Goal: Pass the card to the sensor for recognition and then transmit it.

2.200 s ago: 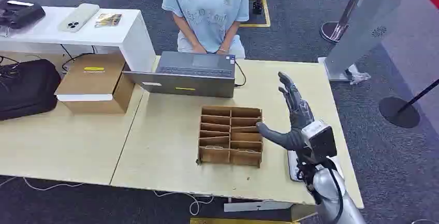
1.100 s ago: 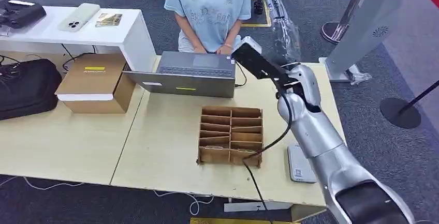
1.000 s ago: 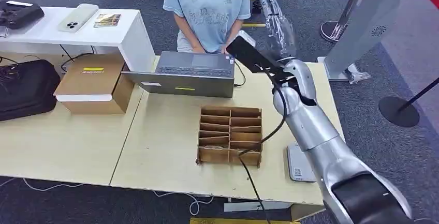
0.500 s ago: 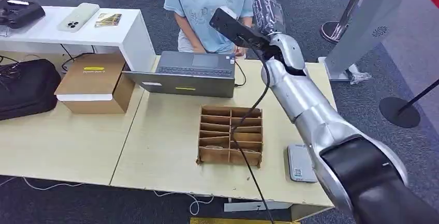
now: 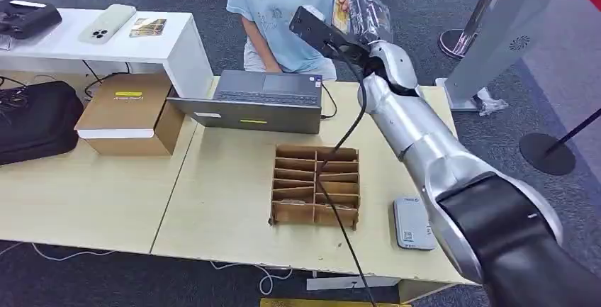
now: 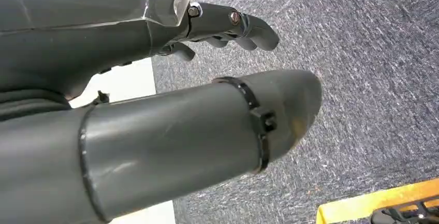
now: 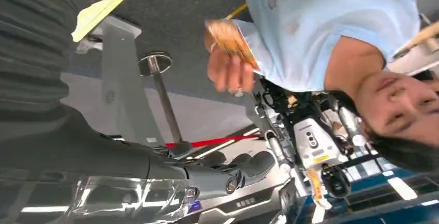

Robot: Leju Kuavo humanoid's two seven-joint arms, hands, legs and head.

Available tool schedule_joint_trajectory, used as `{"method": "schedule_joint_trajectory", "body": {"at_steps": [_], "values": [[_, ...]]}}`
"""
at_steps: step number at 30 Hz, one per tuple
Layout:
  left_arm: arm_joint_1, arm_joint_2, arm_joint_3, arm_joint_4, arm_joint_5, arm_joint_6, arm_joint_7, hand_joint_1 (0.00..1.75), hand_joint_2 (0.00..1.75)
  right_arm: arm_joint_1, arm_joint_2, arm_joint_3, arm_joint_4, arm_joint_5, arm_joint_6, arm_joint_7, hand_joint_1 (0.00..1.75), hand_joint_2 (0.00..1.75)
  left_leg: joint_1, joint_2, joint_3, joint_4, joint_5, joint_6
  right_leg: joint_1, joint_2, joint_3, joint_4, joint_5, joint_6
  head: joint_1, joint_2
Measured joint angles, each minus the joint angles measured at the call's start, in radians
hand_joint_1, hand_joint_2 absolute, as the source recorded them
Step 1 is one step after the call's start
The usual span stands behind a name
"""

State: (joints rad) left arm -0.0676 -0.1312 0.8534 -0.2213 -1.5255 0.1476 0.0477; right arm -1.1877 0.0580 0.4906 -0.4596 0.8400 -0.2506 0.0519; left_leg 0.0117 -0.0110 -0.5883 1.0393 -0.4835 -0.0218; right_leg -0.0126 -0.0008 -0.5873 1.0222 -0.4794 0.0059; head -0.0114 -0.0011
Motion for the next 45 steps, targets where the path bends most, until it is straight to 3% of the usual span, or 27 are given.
{"method": "schedule_joint_trajectory", "body": {"at_steps": [19, 20, 21, 22, 45], "values": [[0.001, 0.0, 0.0, 0.0, 0.0, 0.002, 0.005, 0.0, 0.0, -0.005, 0.015, 0.0, 0.101, 0.034, 0.035, 0.036, 0.02, 1.75, 0.0, 0.0, 0.0, 0.0, 0.0, 0.0, 0.0, 0.0, 0.0, 0.0, 0.0, 0.0, 0.0, 0.0], [0.001, 0.0, 0.0, 0.0, 0.0, 0.002, 0.005, 0.0, 0.0, -0.005, 0.015, -0.001, 0.103, 0.033, 0.034, 0.034, 0.58, 1.75, 0.0, 0.0, 0.0, 0.0, 0.0, 0.0, 0.0, 0.0, 0.0, 0.0, 0.0, 0.0, 0.0, 0.0], [0.001, 0.0, 0.0, 0.0, 0.001, 0.002, 0.005, 0.0, 0.0, -0.005, 0.015, -0.001, 0.105, 0.033, 0.034, 0.033, 1.62, 1.75, 0.0, 0.0, 0.0, 0.0, 0.0, 0.0, 0.0, 0.0, 0.0, 0.0, 0.0, 0.0, 0.0, 0.0], [0.001, 0.0, 0.0, 0.0, 0.001, 0.002, 0.005, 0.0, 0.0, -0.005, 0.015, -0.002, 0.106, 0.034, 0.033, 0.032, 1.75, 1.75, 0.0, 0.0, 0.0, 0.0, 0.0, 0.0, 0.0, 0.0, 0.0, 0.0, 0.0, 0.0, 0.0, 0.0], [0.001, 0.001, 0.0, 0.0, 0.003, 0.006, 0.006, 0.0, 0.0, -0.001, 0.011, -0.076, 0.112, -0.013, -0.039, -0.067, 1.75, 1.75, 0.0, 0.0, 0.0, 0.0, 0.0, 0.0, 0.0, 0.0, 0.0, 0.0, 0.0, 0.0, 0.0, 0.0]]}}
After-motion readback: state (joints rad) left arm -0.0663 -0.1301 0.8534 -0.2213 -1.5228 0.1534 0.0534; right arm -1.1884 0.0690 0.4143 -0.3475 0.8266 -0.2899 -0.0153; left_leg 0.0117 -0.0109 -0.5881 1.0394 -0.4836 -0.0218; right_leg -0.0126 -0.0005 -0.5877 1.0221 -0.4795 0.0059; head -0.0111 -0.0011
